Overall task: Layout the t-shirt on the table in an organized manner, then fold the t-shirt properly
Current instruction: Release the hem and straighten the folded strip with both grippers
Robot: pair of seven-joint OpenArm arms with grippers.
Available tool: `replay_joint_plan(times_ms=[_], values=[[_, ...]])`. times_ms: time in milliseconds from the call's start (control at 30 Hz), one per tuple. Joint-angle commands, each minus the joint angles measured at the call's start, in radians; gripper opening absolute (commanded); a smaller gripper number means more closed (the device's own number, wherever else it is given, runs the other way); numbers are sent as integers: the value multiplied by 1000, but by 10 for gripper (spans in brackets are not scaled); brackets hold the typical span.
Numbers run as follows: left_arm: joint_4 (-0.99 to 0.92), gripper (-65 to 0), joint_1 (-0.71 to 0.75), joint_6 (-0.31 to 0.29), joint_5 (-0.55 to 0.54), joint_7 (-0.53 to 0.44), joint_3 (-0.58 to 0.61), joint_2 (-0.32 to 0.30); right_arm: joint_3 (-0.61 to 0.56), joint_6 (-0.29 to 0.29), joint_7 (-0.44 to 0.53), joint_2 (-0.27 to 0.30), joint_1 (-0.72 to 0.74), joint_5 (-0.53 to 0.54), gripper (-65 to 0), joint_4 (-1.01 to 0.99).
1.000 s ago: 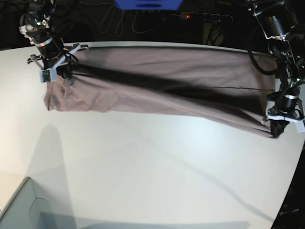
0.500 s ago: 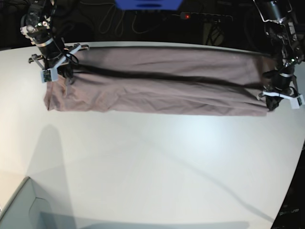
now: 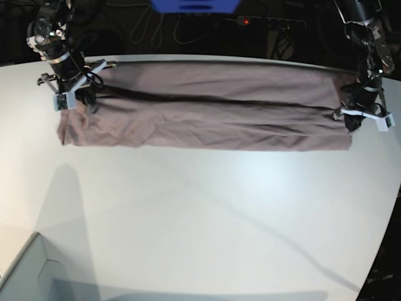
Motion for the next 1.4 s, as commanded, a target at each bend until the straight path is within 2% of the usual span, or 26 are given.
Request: replay_joint_plan(times_ms=[0, 67, 200, 300, 433, 633, 733, 1100, 1167, 1233, 1367], values=[[17, -632, -10, -8, -12, -23, -5, -19, 3, 13, 23, 7, -1, 9, -650, 15], [17, -567, -10, -8, -12, -23, -8, -21, 3, 13, 23, 7, -1, 9, -650, 15], [26, -380, 11, -8, -13, -24, -11, -21, 1, 13, 23, 7, -1, 9, -650, 15], [77, -320, 30, -8, -13, -23, -12, -18, 1, 13, 23, 7, -1, 9, -650, 15], [129, -318, 48, -8, -13, -23, -12, -16, 1, 13, 23, 7, -2, 9, -650, 21], [79, -318, 42, -8, -13, -24, -8, -16, 1, 14, 23, 5, -47, 9, -650, 87], [63, -317, 40, -8, -13, -26, -8, -16, 1, 14, 23, -16, -59, 9, -650, 104], [76, -312, 42, -8, -13, -23, -14, -21, 1, 14, 23, -16, -27, 9, -650, -42], [76, -311, 43, -8, -13, -23, -34, -21, 1, 14, 23, -16, -27, 9, -619, -47], [76, -296, 43, -8, -13, -23, -60, -19, 3, 14, 23, -16, -29, 8, -553, -47], [76, -180, 45, -8, -13, -23, -75, -21, 12, 13, 21, -16, -32, 8, -421, -40]])
